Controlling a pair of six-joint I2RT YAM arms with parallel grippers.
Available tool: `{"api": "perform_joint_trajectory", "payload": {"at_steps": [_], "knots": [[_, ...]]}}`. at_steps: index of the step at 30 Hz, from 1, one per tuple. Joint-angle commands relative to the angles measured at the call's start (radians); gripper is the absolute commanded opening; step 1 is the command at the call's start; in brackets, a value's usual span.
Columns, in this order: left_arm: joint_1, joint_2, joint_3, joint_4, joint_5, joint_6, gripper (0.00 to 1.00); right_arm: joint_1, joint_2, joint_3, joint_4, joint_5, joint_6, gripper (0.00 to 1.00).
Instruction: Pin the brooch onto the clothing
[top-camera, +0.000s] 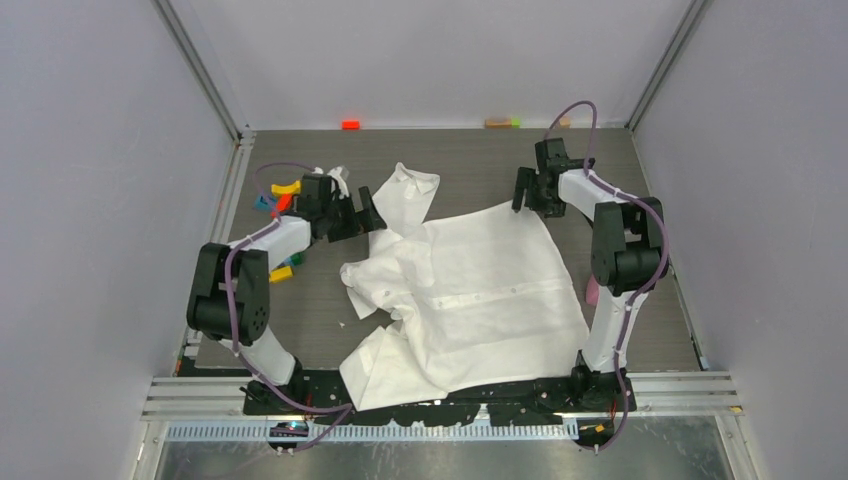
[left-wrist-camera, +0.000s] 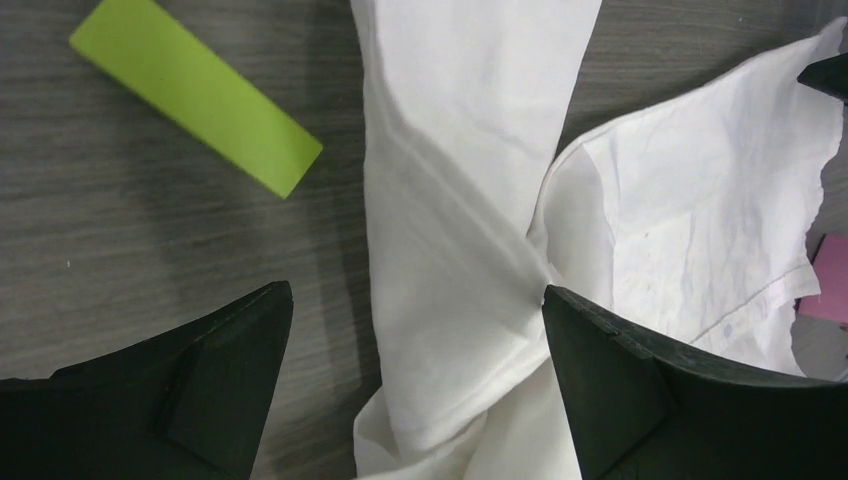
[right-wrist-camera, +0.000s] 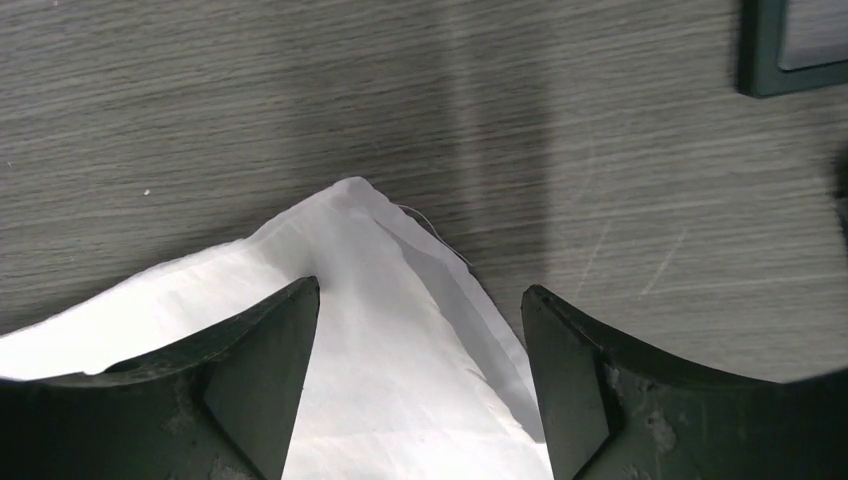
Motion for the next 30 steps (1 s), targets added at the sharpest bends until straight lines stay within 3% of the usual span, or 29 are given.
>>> {"api": "perform_joint_trajectory", "payload": {"at_steps": [1, 4, 6, 8, 11, 13, 14, 15, 17, 23, 30], "knots": [[-0.027, 0.066, 0.095, 0.036, -0.092, 0.056, 1.00, -0.014, 0.038, 0.064, 0.013, -0.118, -0.001, 0.79], [-0.035, 0.120, 0.125, 0.017, -0.112, 0.061, 1.00, -0.019, 0.069, 0.077, 0.010, -0.184, 0.008, 0.76], [-0.039, 0.156, 0.134, 0.046, -0.084, 0.056, 0.90, -0.019, 0.090, 0.086, 0.003, -0.207, 0.015, 0.73], [-0.040, 0.190, 0.143, 0.089, -0.038, 0.048, 0.72, -0.020, 0.106, 0.095, 0.000, -0.223, 0.019, 0.67], [-0.041, 0.227, 0.174, 0.114, -0.010, 0.031, 0.32, -0.022, 0.117, 0.104, 0.000, -0.243, 0.028, 0.52], [-0.041, 0.227, 0.183, 0.137, -0.014, 0.029, 0.08, -0.028, 0.112, 0.113, -0.001, -0.263, 0.039, 0.30], [-0.041, 0.218, 0.188, 0.141, -0.022, 0.031, 0.01, -0.033, 0.102, 0.116, 0.000, -0.271, 0.045, 0.23], [-0.041, 0.196, 0.192, 0.147, -0.033, 0.034, 0.00, -0.038, 0.094, 0.119, 0.001, -0.290, 0.058, 0.11], [-0.041, 0.146, 0.195, 0.162, -0.060, 0.048, 0.00, -0.056, 0.056, 0.118, 0.012, -0.319, 0.084, 0.02], [-0.039, -0.082, 0.271, 0.121, -0.178, 0.126, 0.00, -0.117, -0.209, 0.118, 0.027, -0.330, 0.141, 0.00], [-0.039, -0.333, 0.458, -0.057, -0.169, 0.222, 0.00, -0.158, -0.557, 0.194, -0.059, -0.247, 0.103, 0.00]]}}
